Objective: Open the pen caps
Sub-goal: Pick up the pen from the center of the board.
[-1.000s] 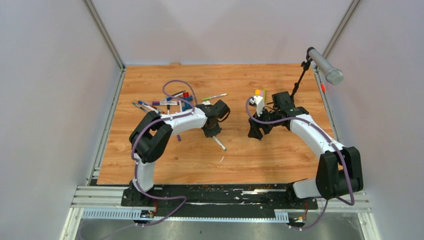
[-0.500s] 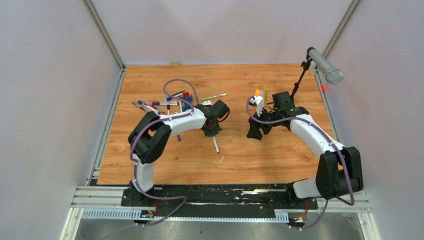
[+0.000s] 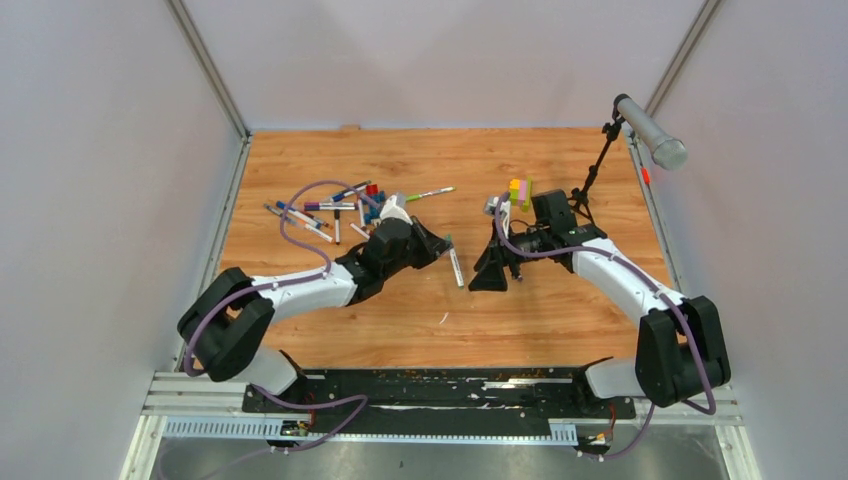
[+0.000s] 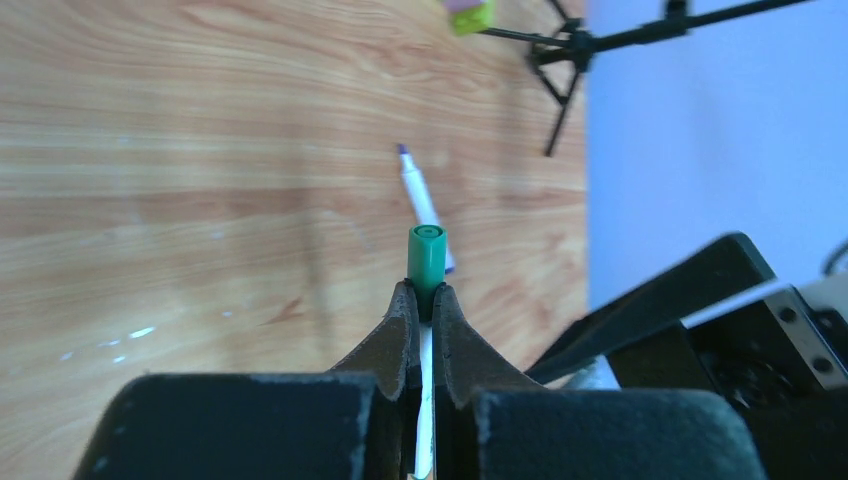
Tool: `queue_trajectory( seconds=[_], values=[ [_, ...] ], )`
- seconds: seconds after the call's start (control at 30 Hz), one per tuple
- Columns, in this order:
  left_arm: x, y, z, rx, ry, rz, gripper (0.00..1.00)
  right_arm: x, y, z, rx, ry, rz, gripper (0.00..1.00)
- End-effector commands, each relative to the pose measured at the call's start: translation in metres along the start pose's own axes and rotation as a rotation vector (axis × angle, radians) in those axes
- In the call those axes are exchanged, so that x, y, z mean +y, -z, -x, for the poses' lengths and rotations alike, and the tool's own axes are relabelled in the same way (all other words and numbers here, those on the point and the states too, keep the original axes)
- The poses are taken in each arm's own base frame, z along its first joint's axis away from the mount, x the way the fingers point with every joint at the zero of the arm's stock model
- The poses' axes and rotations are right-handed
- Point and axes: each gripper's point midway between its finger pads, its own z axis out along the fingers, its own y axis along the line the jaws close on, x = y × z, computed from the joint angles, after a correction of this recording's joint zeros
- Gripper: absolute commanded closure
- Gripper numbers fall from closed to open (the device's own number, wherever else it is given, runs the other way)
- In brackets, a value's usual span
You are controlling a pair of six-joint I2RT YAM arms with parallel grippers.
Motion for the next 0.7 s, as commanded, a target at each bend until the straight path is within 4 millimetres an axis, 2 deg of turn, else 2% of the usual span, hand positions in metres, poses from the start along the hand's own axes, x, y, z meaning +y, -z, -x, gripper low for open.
queue_trajectory(
  seconds=[0.0,0.13,0.23,0.5,0.67],
  values=[
    [-0.083,0.024,0.023,-0.103,0.105,-0.447,1.00,0.020,0.001,0.024,-0.072,0.051,0.109,0.24],
    [-0.093,0.026,0.017,-0.084,0.145,-0.553,1.00,0.020,-0.001,0.025,-0.087,0.030,0.118,0.25],
    [-0.100,0.030,0.015,-0.092,0.172,-0.622,1.00,0.002,-0.003,0.021,-0.073,-0.004,0.030,0.26],
    [-0.102,0.029,0.005,-0.083,0.163,-0.627,1.00,-0.022,-0.001,0.025,-0.061,-0.046,-0.117,0.28],
    [-0.100,0.029,0.001,-0.082,0.138,-0.612,1.00,-0.025,0.006,0.034,-0.108,-0.097,-0.133,0.29]
  ],
)
